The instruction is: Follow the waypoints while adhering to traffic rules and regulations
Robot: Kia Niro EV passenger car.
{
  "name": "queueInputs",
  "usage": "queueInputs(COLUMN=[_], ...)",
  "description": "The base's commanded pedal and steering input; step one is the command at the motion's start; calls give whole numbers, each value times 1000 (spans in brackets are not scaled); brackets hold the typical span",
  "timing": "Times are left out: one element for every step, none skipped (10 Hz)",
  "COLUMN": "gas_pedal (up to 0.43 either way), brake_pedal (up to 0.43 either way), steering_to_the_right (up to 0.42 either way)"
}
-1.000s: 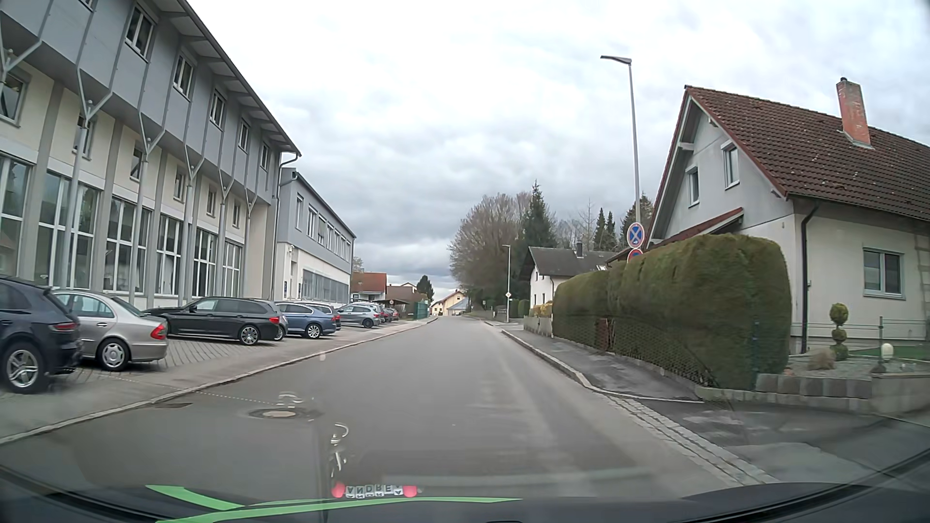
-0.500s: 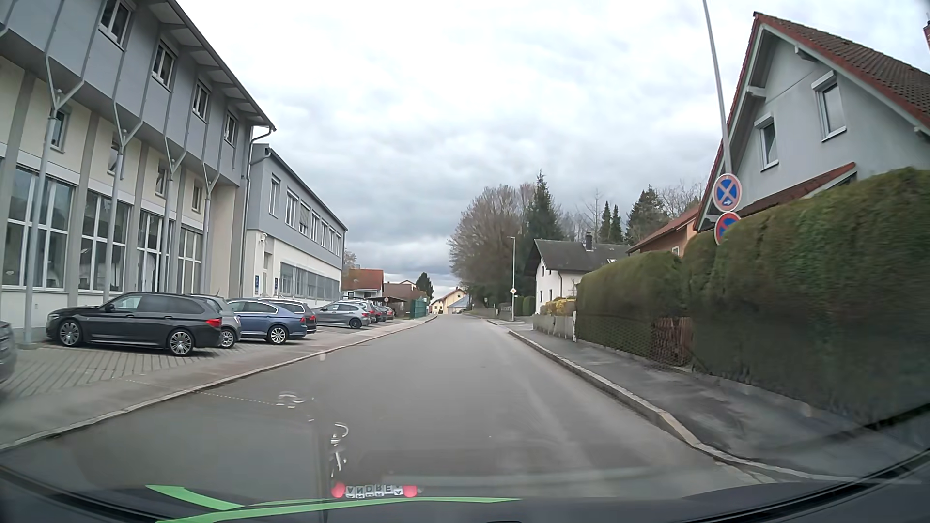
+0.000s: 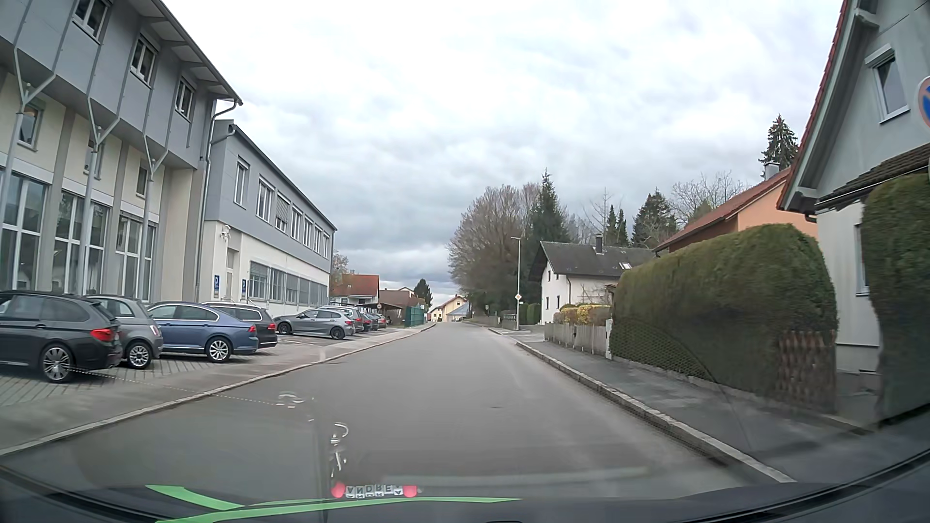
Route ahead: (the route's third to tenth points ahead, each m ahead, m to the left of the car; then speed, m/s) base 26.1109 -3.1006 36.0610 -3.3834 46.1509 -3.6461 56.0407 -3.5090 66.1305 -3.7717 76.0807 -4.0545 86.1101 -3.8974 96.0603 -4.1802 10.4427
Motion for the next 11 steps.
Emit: queueInputs(gas_pedal=[110,110,110,110,110,110,110,110,118,130,130], brake_pedal=[0,0,0,0,0,0,0,0,0,0,0], steering_to_the_right=[5,5,5,5,5,5,5,6,5,6,5])
